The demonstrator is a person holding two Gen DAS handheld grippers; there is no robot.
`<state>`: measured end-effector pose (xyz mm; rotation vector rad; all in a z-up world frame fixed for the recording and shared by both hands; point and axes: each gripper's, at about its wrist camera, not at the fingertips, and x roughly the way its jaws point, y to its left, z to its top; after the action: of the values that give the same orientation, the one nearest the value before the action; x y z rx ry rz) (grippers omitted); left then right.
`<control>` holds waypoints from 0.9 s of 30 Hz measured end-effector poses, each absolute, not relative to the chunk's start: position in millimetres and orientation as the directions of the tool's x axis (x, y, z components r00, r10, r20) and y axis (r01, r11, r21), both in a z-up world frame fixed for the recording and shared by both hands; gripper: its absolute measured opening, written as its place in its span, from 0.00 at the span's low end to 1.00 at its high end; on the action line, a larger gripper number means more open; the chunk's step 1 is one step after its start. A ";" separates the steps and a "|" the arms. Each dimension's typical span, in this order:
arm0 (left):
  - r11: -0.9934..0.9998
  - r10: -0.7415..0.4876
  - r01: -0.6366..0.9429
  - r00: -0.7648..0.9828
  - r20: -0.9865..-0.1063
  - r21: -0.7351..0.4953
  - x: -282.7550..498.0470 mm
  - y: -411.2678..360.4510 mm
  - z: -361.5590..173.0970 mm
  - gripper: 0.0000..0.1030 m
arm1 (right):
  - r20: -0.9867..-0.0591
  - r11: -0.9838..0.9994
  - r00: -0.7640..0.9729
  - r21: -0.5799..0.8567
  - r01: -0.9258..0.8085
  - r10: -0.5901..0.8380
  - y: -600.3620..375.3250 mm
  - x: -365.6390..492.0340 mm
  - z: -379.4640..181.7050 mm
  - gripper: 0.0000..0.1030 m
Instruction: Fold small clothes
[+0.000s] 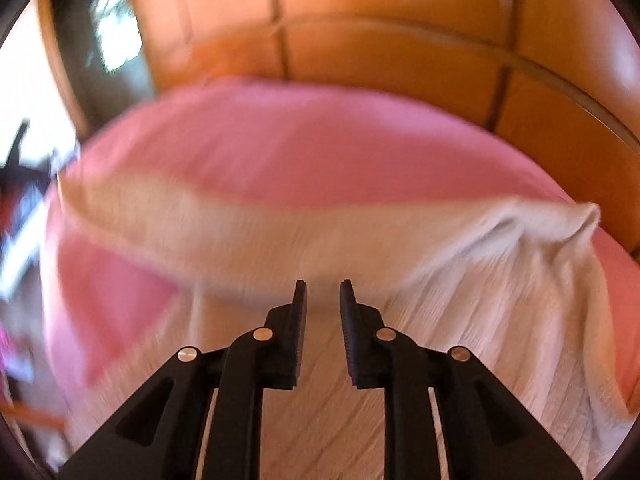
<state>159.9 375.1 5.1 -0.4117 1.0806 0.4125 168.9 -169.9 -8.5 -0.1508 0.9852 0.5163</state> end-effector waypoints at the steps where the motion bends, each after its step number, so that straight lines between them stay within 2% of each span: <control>1: 0.854 0.113 -0.503 0.430 -0.896 -0.134 154.1 373.2 9.0 0.00 | -0.845 0.865 0.421 0.092 -0.494 0.331 -163.2 167.5 -18.3 0.15; 4: 0.863 0.100 -0.479 0.475 -0.875 -0.161 144.6 372.6 19.2 0.00 | -0.863 0.857 0.389 0.092 -0.507 0.323 -146.0 176.2 -33.5 0.13; 6: 0.870 0.091 -0.459 0.513 -0.854 -0.183 133.5 368.6 27.2 0.00 | -0.849 0.849 0.380 0.138 -0.511 0.367 -141.2 184.1 -34.1 0.12; 9: 0.868 0.046 -0.425 0.585 -0.810 -0.257 106.9 364.6 44.2 0.00 | -0.818 0.848 0.425 0.136 -0.512 0.387 -120.6 202.7 -23.6 0.12; 11: 0.850 -0.026 -0.403 0.612 -0.790 -0.340 91.1 364.9 51.6 0.00 | -0.780 0.867 0.482 0.149 -0.476 0.399 -112.5 227.1 -8.3 0.12; 16: 0.771 -0.118 -0.456 0.584 -0.803 -0.444 75.9 376.4 50.7 0.00 | -0.750 0.946 0.600 0.109 -0.306 0.281 -104.7 299.8 7.4 0.16; 20: 0.755 -0.062 -0.546 0.492 -0.868 -0.363 91.4 394.8 26.1 0.00 | -0.731 0.957 0.625 0.141 -0.254 0.274 -121.2 297.6 16.4 0.18; 24: 0.722 -0.092 -0.593 0.428 -0.899 -0.356 122.5 411.8 -1.6 0.00 | -0.718 0.923 0.601 0.157 -0.352 0.352 -123.4 255.5 25.1 0.21; 27: 0.714 -0.087 -0.602 0.430 -0.899 -0.357 143.6 415.2 0.1 0.00 | -0.769 0.807 0.419 0.204 -0.555 0.483 -99.1 219.5 17.5 0.21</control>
<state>143.6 415.2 0.1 -0.7350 1.0987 0.3600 219.5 -99.1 17.5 -0.0863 0.9347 0.6515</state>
